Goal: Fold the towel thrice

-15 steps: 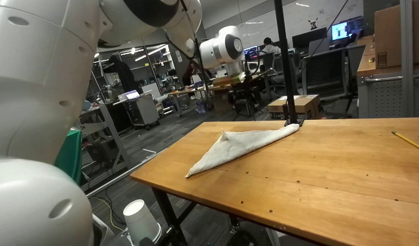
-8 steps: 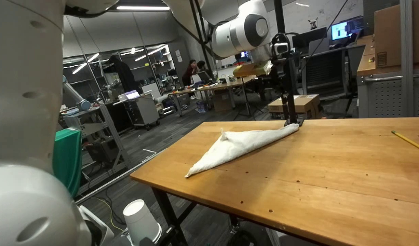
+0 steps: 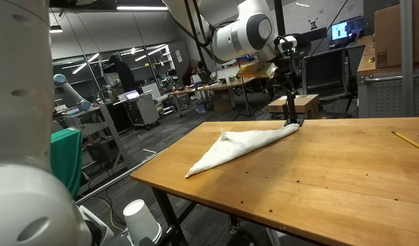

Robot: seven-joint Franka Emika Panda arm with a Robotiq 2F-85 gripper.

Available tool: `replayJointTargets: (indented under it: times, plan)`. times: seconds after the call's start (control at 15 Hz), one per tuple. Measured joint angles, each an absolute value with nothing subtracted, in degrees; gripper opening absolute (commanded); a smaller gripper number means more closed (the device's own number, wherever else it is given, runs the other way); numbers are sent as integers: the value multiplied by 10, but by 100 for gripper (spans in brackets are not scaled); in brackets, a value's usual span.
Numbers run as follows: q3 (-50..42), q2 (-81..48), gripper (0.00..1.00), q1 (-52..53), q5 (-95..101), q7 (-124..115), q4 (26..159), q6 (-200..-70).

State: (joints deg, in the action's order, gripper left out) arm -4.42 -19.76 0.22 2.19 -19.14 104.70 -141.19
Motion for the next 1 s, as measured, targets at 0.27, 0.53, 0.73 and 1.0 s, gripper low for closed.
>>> replayJointTargets:
  times: [0.27, 0.53, 0.73, 1.0]
  plan:
    - [-50, -208, 100, 16, 37, -230, 1051, -1421]
    - [-50, -233, 100, 31, 43, -249, 1046, -1422]
    - [-50, -260, 100, 45, 43, -257, 1026, -1421]
    - [-50, -296, 100, 61, 43, -259, 973, -1407]
